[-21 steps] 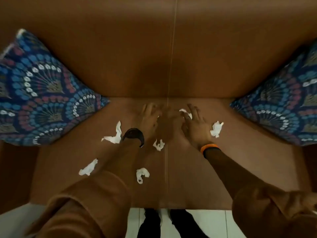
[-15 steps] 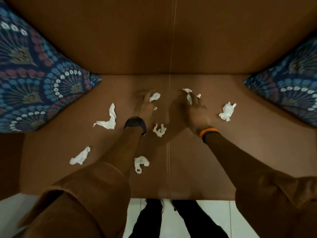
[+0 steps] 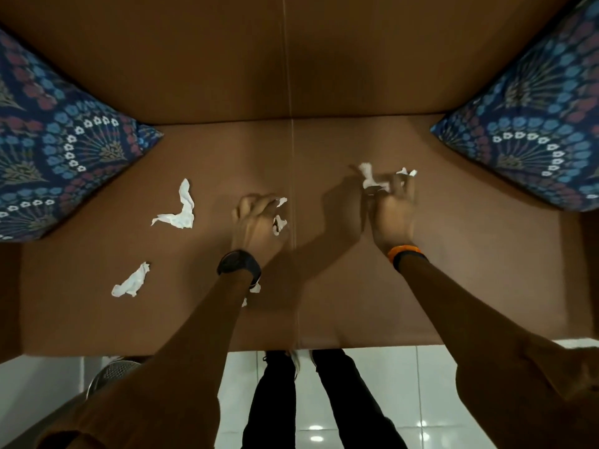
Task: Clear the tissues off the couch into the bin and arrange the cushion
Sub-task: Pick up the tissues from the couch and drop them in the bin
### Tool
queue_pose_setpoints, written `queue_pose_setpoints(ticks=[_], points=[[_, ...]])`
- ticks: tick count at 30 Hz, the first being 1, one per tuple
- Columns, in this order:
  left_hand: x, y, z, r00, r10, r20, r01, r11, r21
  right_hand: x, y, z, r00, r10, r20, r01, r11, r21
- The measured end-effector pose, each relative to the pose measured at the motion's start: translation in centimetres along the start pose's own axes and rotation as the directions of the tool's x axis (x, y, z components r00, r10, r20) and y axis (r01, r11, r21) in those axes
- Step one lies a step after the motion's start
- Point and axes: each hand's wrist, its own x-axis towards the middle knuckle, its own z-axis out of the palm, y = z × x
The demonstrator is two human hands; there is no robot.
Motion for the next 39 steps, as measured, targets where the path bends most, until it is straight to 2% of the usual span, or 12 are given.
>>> queue_pose_setpoints(ticks=[5, 7, 8, 10, 12, 14, 16, 21, 25, 28, 34, 39], points=[[-1.8, -0.4, 3.4, 0.992, 0.046, 0.12, -0.041, 0.998, -0.046, 0.8, 2.2, 2.1, 0.996, 0.083, 0.012, -0.084, 0.993, 0.078], [-1.8, -0.1, 4.2, 0.997, -0.049, 0.067, 0.055, 0.995, -0.084, 0.8, 1.5, 2.8, 0.997, 0.074, -0.009, -0.074, 0.995, 0.074], [-1.8, 0.0, 4.4, 0.987, -0.146, 0.067, 0.155, 0.975, -0.161, 0.5, 1.0, 2.9, 0.998, 0.058, -0.024, -0.057, 0.996, 0.063], [-2.0, 0.0, 3.8, 0.975, -0.209, 0.071, 0.219, 0.954, -0.205, -0.6, -0.3, 2.9, 0.999, -0.017, -0.031, 0.02, 0.997, 0.079], [-2.7, 0.0, 3.1, 0.981, -0.179, 0.076, 0.188, 0.971, -0.149, -2.2, -2.2, 2.8, 0.997, -0.069, -0.018, 0.071, 0.985, 0.159], [-4.1, -0.1, 1.9, 0.984, -0.173, 0.043, 0.179, 0.95, -0.255, -4.1, -4.7, 2.8, 0.995, -0.1, 0.008, 0.096, 0.966, 0.239], [-5.6, -0.5, 0.3, 0.97, -0.241, 0.042, 0.241, 0.911, -0.334, -6.3, -7.5, 3.2, 0.991, -0.128, 0.035, 0.113, 0.952, 0.283], [-13.3, -5.7, -2.8, 0.948, -0.318, -0.014, 0.296, 0.897, -0.327, -13.6, -17.0, 4.4, 0.956, -0.293, 0.026, 0.264, 0.892, 0.367], [-22.5, -12.6, -4.7, 0.892, -0.452, 0.01, 0.426, 0.834, -0.351, -21.9, -25.6, 7.4, 0.864, -0.501, 0.051, 0.439, 0.799, 0.411], [-30.8, -18.9, -5.6, 0.825, -0.564, 0.036, 0.539, 0.765, -0.352, -29.1, -31.7, 11.4, 0.798, -0.592, 0.115, 0.481, 0.739, 0.471], [-42.1, -30.1, -0.8, 0.683, -0.656, 0.321, 0.729, 0.638, -0.247, -39.3, -39.4, 22.1, 0.65, -0.645, 0.402, 0.473, 0.757, 0.45], [-44.2, -34.7, 4.3, 0.717, -0.571, 0.401, 0.676, 0.71, -0.197, -40.9, -41.9, 29.4, 0.574, -0.629, 0.523, 0.536, 0.772, 0.341]])
